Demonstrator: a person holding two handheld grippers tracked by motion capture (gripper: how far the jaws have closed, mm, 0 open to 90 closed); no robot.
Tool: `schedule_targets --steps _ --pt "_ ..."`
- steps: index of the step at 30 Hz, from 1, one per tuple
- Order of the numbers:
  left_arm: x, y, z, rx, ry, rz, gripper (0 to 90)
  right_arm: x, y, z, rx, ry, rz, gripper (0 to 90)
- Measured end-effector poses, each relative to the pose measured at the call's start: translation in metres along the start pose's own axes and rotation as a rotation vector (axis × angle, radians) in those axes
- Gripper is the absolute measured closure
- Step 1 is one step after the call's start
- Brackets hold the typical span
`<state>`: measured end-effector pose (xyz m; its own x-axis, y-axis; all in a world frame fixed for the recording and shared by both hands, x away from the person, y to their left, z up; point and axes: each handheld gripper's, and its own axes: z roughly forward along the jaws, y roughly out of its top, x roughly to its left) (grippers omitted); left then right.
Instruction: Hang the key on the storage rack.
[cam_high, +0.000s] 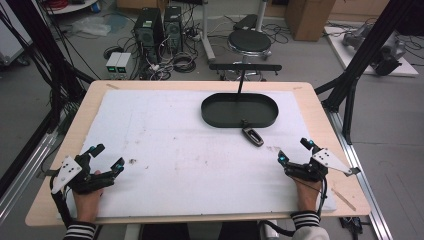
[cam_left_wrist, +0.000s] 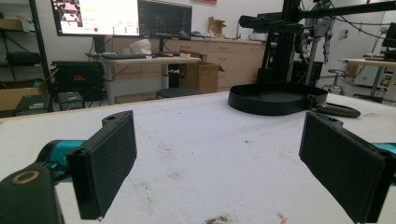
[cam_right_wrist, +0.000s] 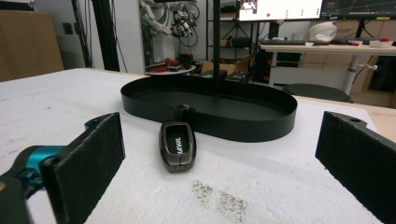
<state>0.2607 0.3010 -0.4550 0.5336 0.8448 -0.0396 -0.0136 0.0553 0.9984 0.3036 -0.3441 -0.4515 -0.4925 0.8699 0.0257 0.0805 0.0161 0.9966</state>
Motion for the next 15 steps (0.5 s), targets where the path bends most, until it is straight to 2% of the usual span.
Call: schedule_targets --steps 3,7,15 --pt "0.0011 0.0000 0.0002 -0.001 0.005 -0.013 11.6 -0.0001 0.0001 -0.0002 0.000 0.001 0.001 0.2" --pt "-0.0005 0.0000 0.0000 -0.001 0.001 0.006 11.6 0.0008 0.0001 -0.0002 -0.003 -0.002 -0.008 0.2" --pt "-0.0006 0.0000 -0.0001 -0.004 0.000 0.006 11.6 0.0008 0.0002 -0.0005 -0.002 -0.001 -0.001 0.2"
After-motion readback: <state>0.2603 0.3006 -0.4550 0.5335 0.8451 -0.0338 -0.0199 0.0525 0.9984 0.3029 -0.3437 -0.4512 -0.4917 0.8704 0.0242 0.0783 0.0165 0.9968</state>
